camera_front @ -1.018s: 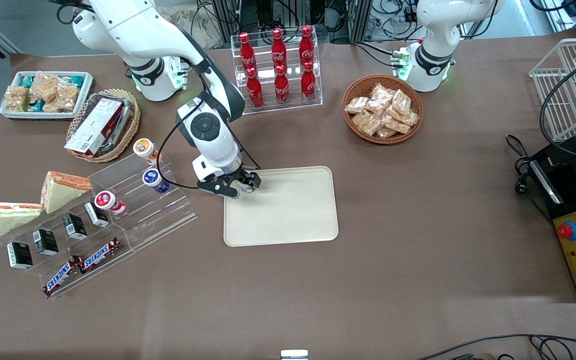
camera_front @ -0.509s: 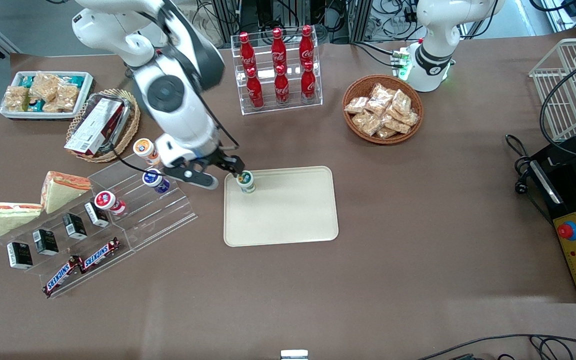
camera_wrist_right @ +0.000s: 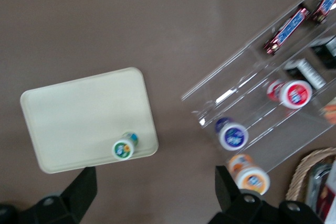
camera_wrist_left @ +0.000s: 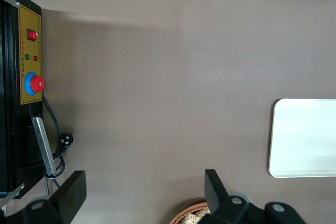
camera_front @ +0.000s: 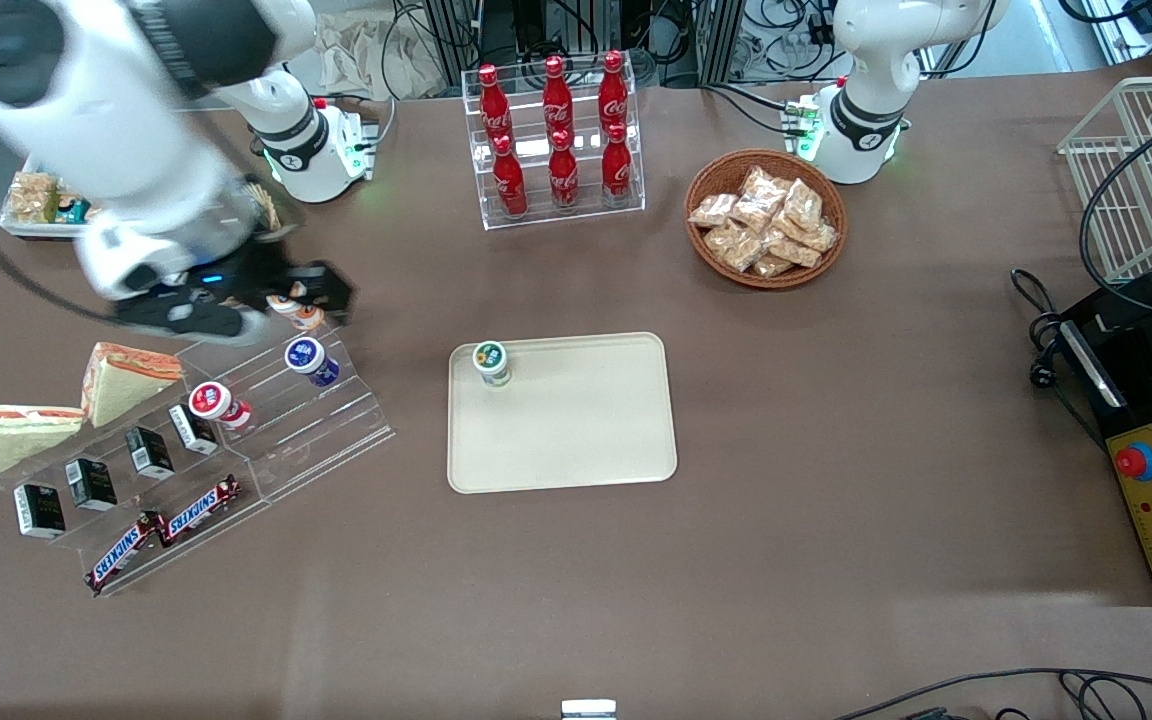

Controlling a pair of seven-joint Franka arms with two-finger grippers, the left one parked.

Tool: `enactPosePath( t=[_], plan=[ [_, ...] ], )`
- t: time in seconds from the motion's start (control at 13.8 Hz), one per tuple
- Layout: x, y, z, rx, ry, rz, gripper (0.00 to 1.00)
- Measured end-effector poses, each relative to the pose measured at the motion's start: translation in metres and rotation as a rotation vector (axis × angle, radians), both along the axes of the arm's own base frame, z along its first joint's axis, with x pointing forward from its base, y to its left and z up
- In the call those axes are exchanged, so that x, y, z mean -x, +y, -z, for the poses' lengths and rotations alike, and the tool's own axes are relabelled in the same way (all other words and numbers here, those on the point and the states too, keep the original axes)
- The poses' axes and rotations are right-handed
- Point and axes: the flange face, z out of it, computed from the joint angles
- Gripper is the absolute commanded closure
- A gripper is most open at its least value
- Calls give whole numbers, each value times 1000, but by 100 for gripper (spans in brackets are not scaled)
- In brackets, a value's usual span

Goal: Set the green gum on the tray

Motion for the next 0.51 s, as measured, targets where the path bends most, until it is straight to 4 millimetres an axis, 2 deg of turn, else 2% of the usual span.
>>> enactPosePath(
  t=[0.22,0.36,0.51],
  plan=[
    [-21,-99,-2,18,-18,-105,0],
    [-26,-145,-1,43,-21,-130,0],
    [-28,-180,1,50,-19,-134,0]
  ],
)
